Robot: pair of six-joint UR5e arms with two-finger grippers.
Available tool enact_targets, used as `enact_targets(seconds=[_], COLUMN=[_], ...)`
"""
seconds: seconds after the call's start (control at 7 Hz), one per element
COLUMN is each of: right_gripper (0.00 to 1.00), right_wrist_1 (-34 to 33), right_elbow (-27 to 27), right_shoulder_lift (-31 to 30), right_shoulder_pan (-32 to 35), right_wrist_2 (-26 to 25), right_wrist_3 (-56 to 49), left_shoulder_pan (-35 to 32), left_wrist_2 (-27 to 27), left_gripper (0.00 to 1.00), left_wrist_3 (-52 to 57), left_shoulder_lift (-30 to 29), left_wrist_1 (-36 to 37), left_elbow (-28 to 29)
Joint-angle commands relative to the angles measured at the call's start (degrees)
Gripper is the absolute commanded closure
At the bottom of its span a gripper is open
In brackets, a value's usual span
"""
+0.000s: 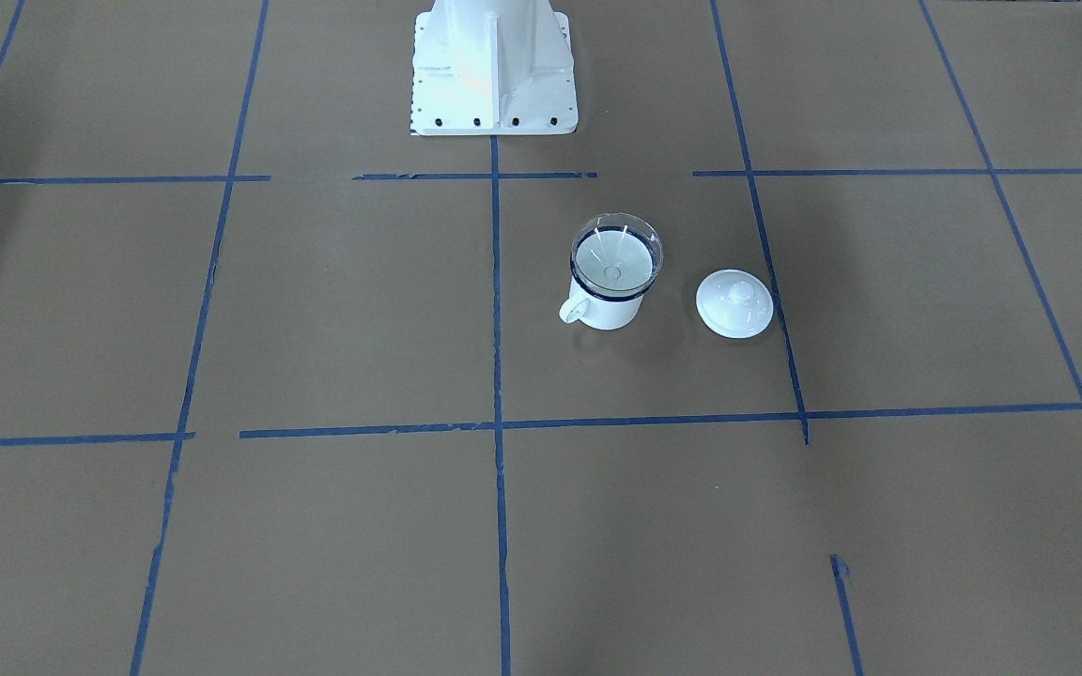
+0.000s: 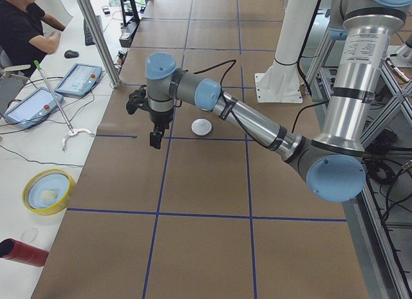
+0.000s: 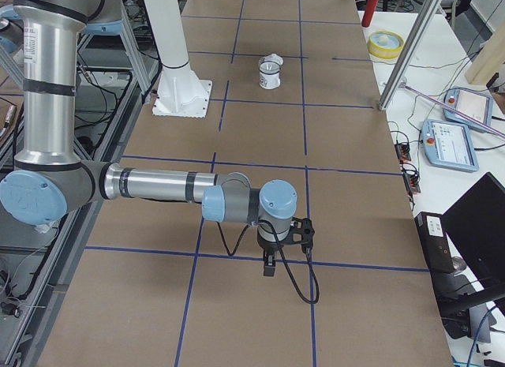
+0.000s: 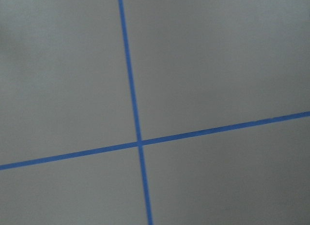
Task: Remove funnel from cup
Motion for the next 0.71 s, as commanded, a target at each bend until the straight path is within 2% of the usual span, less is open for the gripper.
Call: enact_targets(seconds=[0.0,0.14,0.29,0.43,0.57], right_gripper=[0.00,0.00,0.00,0.00,0.00], right_wrist_1=[0.00,0.00,0.00,0.00,0.00], right_elbow=[0.00,0.00,0.00,0.00,0.00], right_shoulder_lift=[-0.01,-0.01,-0.01,-0.01,0.08], right_shoulder_pan=[0.00,0.00,0.00,0.00,0.00], right_wrist_2=[0.00,0.00,0.00,0.00,0.00], right_wrist_3=[0.00,0.00,0.00,0.00,0.00], left_shoulder_pan=[12.82,18.63,26.69,30.25,30.38], left_wrist_2=[0.45,4.80,12.77,15.80,15.57], left_gripper=[0.00,0.00,0.00,0.00,0.00], left_wrist_3=[-13.50,-21.49,-28.71,-32.08,-32.29], left_shoulder_lift=[-5.77,-9.38,-13.76,-14.59,-14.60], left_wrist_1=[0.45,0.45,0.37,-0.33,-3.03], left_elbow=[-4.14,-3.62,-2.31,-2.21,-0.73])
